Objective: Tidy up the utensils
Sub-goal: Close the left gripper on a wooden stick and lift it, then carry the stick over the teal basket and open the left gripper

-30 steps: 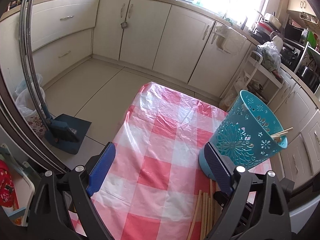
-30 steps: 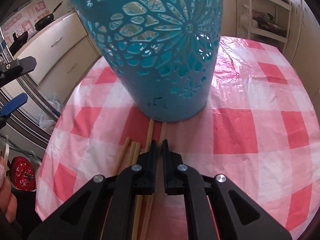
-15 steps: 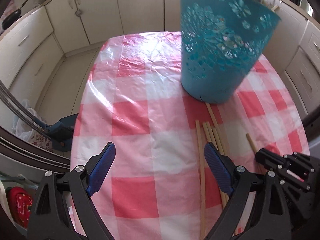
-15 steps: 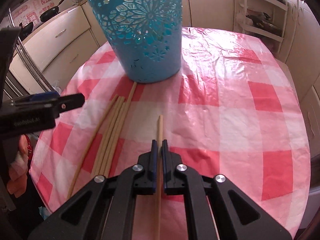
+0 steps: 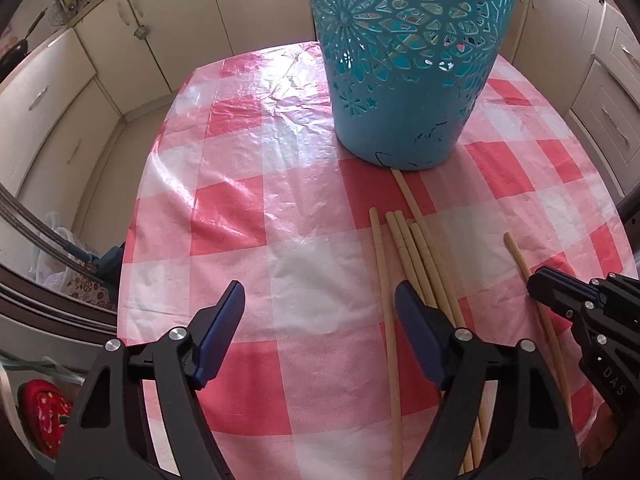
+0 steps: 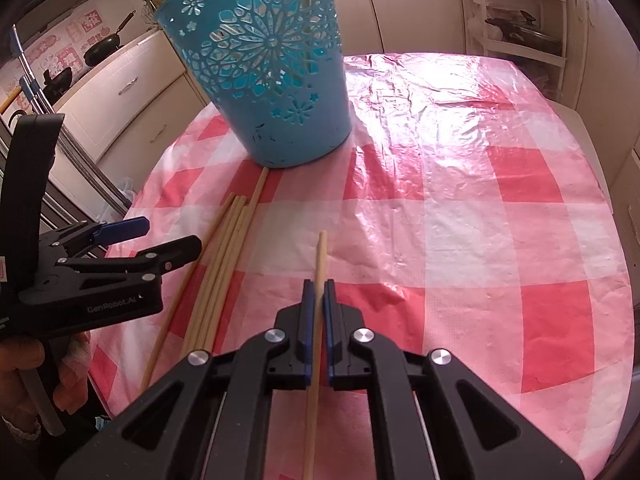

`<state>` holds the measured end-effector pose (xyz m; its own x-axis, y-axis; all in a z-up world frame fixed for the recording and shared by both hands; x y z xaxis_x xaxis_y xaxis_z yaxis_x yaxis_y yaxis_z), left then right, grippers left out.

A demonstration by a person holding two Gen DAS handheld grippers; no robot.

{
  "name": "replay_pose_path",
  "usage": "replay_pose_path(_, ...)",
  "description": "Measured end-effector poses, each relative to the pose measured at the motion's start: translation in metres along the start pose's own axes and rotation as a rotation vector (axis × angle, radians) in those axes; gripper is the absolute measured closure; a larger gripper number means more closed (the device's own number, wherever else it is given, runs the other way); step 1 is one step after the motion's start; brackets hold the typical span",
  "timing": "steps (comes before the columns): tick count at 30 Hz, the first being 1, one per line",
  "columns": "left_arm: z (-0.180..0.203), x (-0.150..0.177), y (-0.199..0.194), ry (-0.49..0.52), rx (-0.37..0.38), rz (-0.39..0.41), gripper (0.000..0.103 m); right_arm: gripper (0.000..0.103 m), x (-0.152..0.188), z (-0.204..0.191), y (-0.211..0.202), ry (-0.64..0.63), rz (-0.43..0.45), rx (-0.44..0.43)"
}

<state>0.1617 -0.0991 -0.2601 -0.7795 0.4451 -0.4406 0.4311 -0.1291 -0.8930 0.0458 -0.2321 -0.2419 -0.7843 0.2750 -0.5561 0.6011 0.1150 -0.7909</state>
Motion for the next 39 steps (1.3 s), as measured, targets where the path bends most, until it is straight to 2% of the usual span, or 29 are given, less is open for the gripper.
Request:
replay_pose_path(2,0.003,-0.001,0.005,-0.004,0.013,-0.016,0.046,0.098,0.000,0.001,0.000,0.000,-0.002,-0.004)
replay_pose_path(7,0.012,-0.004,0.003,-0.001,0.070,-0.011,0.082,0.098,-0.001,0.001,0.000,-0.004,-0.002,-0.011)
replay_pose_path(9,0.014,-0.003,0.003,0.007,0.080,-0.012,0.086,0.097,-0.002,0.000,0.000,-0.007,-0.001,-0.012)
replay_pose_path(12,0.014,-0.003,0.003,-0.011,0.120,-0.023,0.098,0.097,-0.002,-0.002,0.001,-0.036,0.000,0.005)
replay_pose_path(17,0.006,-0.002,0.000,-0.064,0.193,-0.070,0.099,0.098,-0.003,-0.005,0.003,-0.056,0.015,0.021)
replay_pose_path(23,-0.005,-0.010,-0.045,-0.109,0.269,-0.003,0.099,0.099,-0.003,-0.004,0.004,-0.044,0.039,0.008)
replay_pose_path(25,-0.010,-0.018,-0.069,-0.120,0.298,0.043,0.099,0.099,-0.003,-0.003,0.003,-0.034,0.041,0.003)
replay_pose_path(29,-0.021,-0.050,-0.128,-0.142,0.360,0.186,0.099,0.099,-0.003,-0.002,0.003,-0.018,0.044,-0.004)
replay_pose_path(32,-0.024,-0.087,-0.176,-0.159,0.401,0.332,0.099,0.098,-0.004,-0.002,0.003,-0.019,0.048,0.000)
replay_pose_path(39,-0.023,-0.173,-0.245,-0.222,0.401,0.687,0.098,0.098,-0.004,-0.001,0.003,-0.009,0.053,-0.011)
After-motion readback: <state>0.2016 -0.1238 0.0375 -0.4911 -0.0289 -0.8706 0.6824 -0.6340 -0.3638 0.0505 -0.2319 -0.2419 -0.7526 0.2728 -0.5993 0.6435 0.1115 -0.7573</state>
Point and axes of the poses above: each gripper's, at about its wrist camera, not at the fingertips, and y roughly the way its jaws point, z to its right, x to its underside, the point moved 8 cm from there along y, roughly the way its jaws point, and after that the axes turned 2 degrees about -y, right-handed, at the moved point
